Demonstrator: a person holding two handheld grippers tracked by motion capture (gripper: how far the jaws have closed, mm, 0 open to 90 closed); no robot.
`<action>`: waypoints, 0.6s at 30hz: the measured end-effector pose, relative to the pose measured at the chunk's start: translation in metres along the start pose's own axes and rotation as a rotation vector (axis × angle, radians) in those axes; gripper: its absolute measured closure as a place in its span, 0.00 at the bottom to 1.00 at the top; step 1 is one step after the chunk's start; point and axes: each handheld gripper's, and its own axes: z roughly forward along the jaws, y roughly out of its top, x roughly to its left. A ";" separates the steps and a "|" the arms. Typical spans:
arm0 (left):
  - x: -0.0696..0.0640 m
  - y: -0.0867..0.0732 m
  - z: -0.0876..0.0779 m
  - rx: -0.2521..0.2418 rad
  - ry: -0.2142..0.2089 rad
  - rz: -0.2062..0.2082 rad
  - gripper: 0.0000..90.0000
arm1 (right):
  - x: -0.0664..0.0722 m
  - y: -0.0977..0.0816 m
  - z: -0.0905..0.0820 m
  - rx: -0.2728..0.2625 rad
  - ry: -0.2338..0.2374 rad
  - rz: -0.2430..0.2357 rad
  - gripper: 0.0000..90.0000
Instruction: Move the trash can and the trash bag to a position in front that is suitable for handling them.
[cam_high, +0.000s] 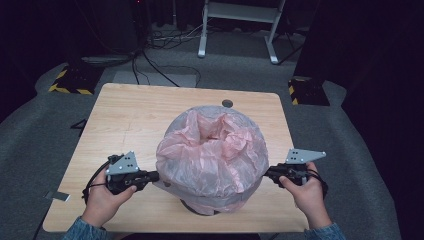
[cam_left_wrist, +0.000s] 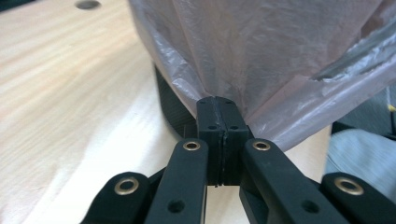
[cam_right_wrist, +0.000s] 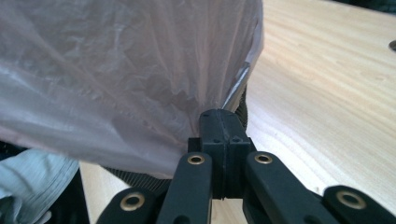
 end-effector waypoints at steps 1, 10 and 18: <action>0.001 -0.002 -0.001 -0.023 0.002 -0.007 0.99 | -0.001 -0.002 -0.001 -0.017 0.003 -0.001 1.00; 0.012 -0.013 -0.006 -0.048 0.061 -0.038 0.99 | -0.006 -0.018 -0.002 -0.054 -0.023 -0.005 1.00; 0.020 -0.030 -0.002 0.007 0.120 -0.087 0.99 | -0.012 -0.035 0.002 -0.005 -0.050 0.023 1.00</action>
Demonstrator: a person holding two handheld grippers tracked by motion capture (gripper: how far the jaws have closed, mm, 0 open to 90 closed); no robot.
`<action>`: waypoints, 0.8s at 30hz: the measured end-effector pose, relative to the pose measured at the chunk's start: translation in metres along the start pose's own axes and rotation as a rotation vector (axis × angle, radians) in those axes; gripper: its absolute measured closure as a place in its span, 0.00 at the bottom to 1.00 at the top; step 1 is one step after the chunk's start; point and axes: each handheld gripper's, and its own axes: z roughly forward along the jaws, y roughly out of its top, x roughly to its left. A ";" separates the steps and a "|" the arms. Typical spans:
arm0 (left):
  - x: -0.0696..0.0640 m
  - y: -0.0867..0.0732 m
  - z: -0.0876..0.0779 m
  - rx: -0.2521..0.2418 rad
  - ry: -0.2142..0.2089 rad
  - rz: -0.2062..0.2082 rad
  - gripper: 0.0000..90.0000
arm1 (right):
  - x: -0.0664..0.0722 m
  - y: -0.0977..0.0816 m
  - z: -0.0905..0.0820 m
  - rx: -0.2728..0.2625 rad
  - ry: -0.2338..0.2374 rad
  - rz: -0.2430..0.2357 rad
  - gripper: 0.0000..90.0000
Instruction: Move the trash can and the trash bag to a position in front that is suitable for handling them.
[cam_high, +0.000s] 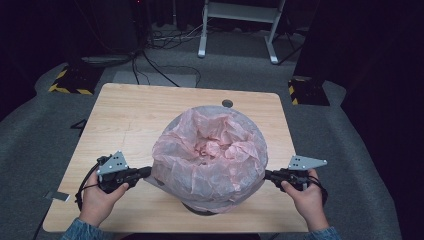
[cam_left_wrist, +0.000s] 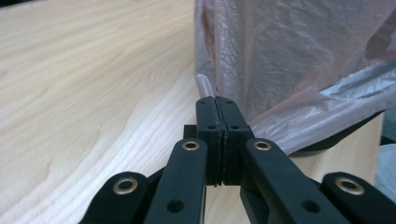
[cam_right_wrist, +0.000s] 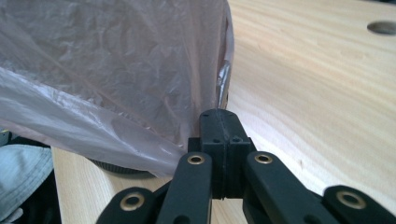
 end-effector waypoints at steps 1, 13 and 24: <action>0.001 -0.002 0.002 0.009 0.007 -0.001 0.99 | -0.001 -0.003 0.001 0.004 -0.001 0.004 1.00; 0.007 -0.023 0.019 0.067 0.025 -0.037 0.99 | -0.008 -0.039 0.017 0.071 -0.025 0.049 1.00; 0.009 -0.043 0.035 0.081 0.020 -0.049 0.99 | -0.011 -0.055 0.028 0.126 -0.046 0.058 1.00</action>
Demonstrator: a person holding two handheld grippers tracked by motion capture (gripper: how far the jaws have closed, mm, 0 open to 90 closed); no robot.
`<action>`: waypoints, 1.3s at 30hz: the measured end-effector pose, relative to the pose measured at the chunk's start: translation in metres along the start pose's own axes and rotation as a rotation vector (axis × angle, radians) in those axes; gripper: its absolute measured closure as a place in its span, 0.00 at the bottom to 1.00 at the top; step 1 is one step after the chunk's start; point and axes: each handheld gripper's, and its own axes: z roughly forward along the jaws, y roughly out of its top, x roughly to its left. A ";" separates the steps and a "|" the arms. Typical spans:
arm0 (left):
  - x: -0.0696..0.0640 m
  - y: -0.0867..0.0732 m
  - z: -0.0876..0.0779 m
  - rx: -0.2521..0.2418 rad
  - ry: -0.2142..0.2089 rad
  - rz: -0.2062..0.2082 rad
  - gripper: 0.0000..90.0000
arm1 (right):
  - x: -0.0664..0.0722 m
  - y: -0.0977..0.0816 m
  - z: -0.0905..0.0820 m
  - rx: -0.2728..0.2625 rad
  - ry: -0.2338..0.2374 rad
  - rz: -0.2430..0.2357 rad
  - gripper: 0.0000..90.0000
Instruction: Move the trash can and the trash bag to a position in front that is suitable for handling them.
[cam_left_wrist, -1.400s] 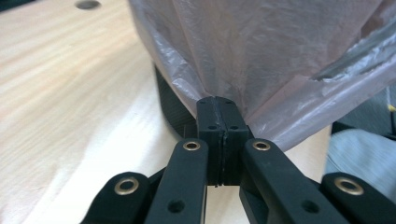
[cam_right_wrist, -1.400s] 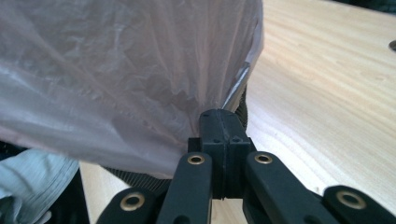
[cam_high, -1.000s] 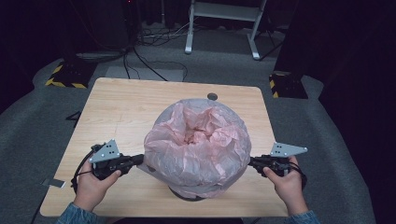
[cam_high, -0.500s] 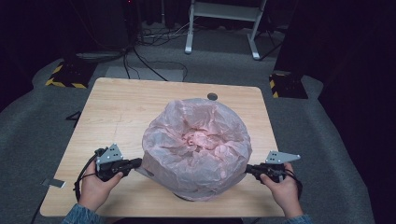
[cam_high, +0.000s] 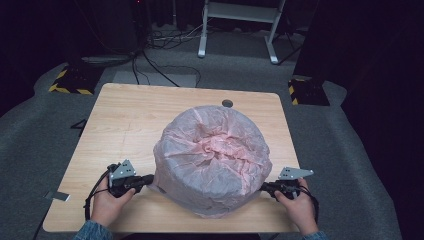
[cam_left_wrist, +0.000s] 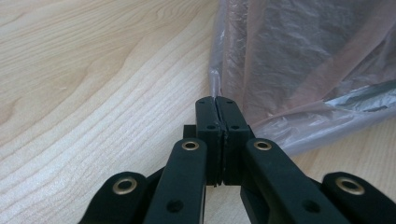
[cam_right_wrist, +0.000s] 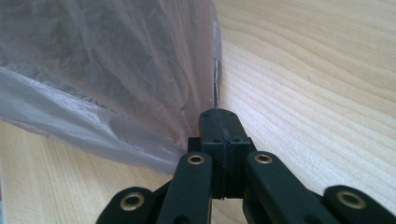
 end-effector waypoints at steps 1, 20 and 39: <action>0.001 -0.001 0.001 0.004 0.001 0.005 0.98 | 0.000 -0.001 0.001 0.006 -0.002 0.000 1.00; 0.003 -0.009 0.005 0.056 0.099 0.007 0.51 | 0.002 -0.007 0.005 0.061 -0.044 -0.021 0.71; 0.008 -0.016 -0.047 -0.146 0.131 0.012 0.33 | -0.007 0.014 -0.051 -0.145 -0.087 -0.033 0.30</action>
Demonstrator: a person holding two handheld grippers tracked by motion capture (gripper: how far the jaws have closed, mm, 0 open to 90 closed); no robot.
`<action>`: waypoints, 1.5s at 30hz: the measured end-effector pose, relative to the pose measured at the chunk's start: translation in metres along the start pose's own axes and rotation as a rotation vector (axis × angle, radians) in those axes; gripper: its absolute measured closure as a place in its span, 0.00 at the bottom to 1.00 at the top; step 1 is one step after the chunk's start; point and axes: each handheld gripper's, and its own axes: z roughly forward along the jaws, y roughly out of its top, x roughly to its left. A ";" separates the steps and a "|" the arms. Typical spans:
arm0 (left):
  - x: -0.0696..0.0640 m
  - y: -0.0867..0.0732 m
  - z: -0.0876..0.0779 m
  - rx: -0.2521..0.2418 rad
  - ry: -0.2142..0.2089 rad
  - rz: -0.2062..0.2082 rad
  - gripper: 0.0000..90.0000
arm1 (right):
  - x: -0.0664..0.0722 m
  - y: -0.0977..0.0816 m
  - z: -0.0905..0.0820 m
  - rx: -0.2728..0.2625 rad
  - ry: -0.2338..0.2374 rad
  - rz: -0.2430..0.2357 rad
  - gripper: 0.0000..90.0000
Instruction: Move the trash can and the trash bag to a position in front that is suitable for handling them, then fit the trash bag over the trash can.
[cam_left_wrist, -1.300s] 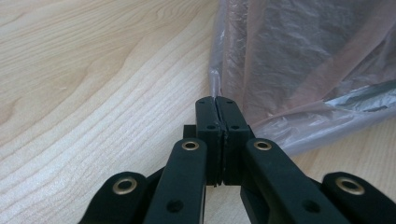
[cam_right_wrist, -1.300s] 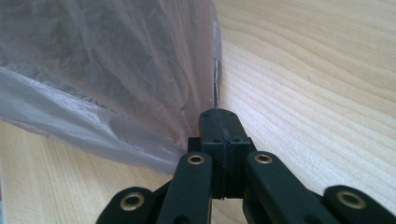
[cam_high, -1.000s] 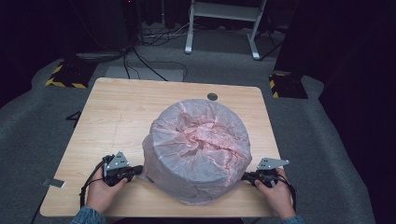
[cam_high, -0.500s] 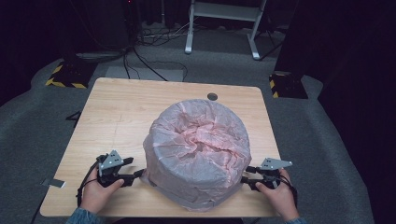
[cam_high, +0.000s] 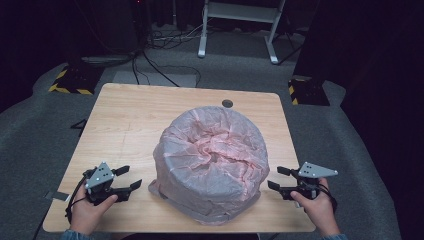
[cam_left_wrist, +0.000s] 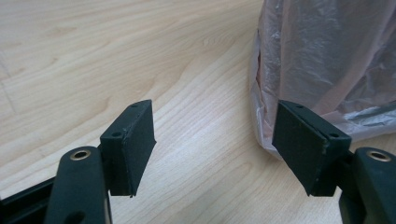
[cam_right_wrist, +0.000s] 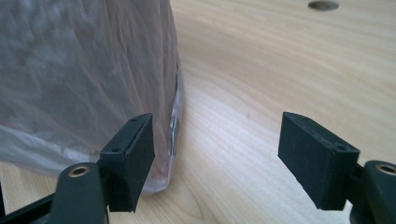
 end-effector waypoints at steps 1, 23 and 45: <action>0.000 0.000 -0.002 -0.003 0.001 0.004 0.34 | 0.000 0.003 -0.002 -0.005 0.000 -0.003 0.30; 0.002 -0.016 -0.025 0.017 0.042 -0.012 0.34 | 0.022 0.106 -0.047 -0.110 0.021 -0.107 0.26; 0.007 -0.020 -0.021 0.025 0.052 -0.021 0.33 | 0.046 0.164 -0.067 -0.221 0.107 -0.073 0.27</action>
